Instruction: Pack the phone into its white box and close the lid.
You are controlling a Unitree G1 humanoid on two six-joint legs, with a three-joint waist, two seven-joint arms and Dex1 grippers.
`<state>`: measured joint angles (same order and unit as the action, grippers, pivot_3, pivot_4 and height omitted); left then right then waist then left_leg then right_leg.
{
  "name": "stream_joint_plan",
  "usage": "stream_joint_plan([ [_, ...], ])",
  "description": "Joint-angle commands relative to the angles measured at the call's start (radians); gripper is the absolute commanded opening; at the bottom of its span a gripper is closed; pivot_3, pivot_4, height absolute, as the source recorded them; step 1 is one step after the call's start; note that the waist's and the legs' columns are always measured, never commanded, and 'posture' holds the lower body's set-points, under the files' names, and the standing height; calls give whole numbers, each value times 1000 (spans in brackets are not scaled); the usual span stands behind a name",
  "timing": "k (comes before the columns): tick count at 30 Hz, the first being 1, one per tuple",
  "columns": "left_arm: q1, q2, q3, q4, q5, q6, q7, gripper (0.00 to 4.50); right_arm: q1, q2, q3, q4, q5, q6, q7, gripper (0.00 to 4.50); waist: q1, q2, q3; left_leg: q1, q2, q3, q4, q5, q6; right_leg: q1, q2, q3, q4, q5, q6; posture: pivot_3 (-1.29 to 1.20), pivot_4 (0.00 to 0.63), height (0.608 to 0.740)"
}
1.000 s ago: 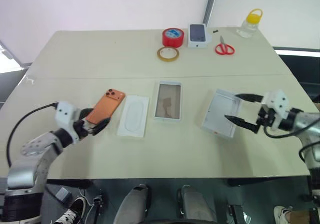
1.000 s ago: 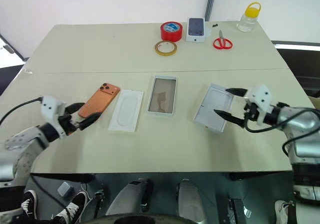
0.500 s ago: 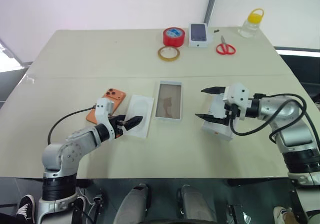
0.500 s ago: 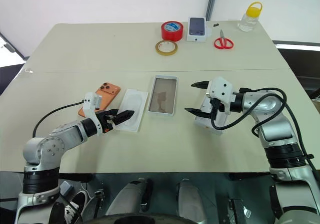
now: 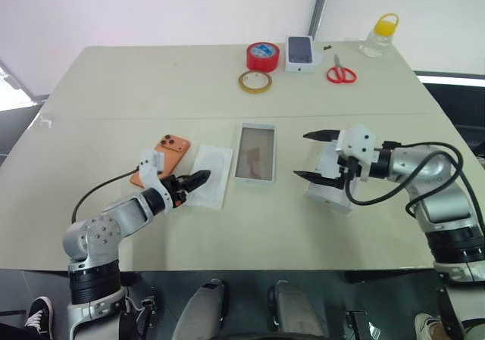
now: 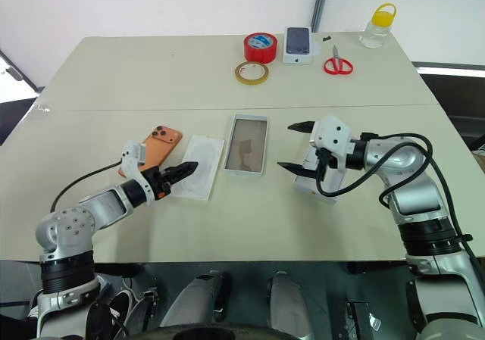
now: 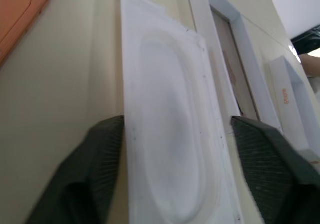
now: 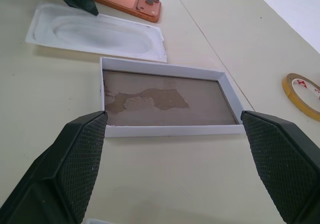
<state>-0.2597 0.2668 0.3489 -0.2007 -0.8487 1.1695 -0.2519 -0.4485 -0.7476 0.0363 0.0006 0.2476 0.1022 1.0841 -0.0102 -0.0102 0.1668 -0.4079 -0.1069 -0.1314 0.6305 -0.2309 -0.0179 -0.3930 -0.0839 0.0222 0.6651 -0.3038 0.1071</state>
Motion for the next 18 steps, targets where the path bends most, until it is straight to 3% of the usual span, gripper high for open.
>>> stream_joint_plan([
  [1,9,-7,-4,0,-17,13,8,1249,-27,6,-16,-51,15,1,-10,4500,0,0,0,0,0,0,0,0,0,0,0,0,0,0,0,0,150,740],
  [3,8,-4,0,2,-25,25,6,322,-28,9,-16,-57,18,7,-11,4500,0,0,0,0,0,0,0,0,0,0,0,0,0,0,0,0,150,740],
  [18,-9,-17,61,20,-70,26,51,150,-5,50,30,-64,-6,14,-23,4500,-2,0,0,0,0,0,0,0,0,0,0,0,0,0,0,0,150,740],
])
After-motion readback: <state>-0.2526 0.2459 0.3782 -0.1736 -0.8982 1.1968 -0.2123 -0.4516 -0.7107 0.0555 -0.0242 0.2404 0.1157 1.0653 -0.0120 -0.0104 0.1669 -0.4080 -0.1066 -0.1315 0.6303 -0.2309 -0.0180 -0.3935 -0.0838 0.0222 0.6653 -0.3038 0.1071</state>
